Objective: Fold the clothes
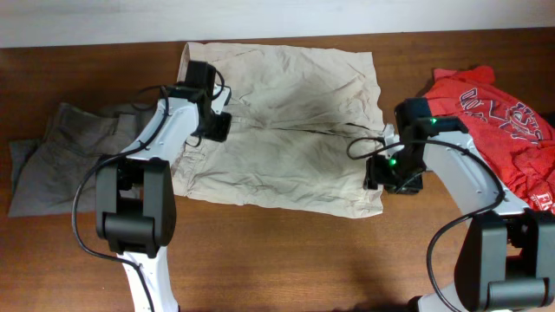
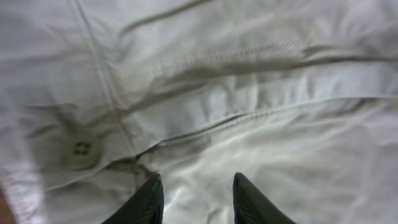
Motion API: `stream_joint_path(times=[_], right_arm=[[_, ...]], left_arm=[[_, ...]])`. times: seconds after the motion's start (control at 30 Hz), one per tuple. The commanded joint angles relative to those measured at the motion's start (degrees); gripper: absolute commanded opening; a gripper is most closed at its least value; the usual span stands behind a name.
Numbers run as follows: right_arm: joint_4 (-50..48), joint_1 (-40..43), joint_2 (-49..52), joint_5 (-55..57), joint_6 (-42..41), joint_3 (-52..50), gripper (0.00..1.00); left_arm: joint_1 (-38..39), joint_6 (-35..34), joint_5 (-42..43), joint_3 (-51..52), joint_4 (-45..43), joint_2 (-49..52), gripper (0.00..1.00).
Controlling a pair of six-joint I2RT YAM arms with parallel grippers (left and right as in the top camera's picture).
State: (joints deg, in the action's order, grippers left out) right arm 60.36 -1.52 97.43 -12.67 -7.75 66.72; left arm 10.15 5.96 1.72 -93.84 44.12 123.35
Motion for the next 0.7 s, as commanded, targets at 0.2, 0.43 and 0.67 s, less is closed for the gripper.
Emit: stream_joint_path(times=[0.2, 0.43, 0.67], right_arm=[[-8.46, 0.04, -0.55, -1.09, -2.21, -11.34, 0.59], [-9.14, 0.04, -1.09, -10.1, -1.92, -13.97, 0.12], [5.84, 0.04, -7.56, -6.56, -1.53, -6.95, 0.04]], left_arm=[[-0.04, -0.74, 1.81, -7.63, 10.34, -6.73, 0.42], [-0.04, -0.72, 2.38, -6.34, 12.96, -6.69, 0.41], [-0.04, -0.07, 2.34, -6.34, 13.2, -6.69, 0.42]])
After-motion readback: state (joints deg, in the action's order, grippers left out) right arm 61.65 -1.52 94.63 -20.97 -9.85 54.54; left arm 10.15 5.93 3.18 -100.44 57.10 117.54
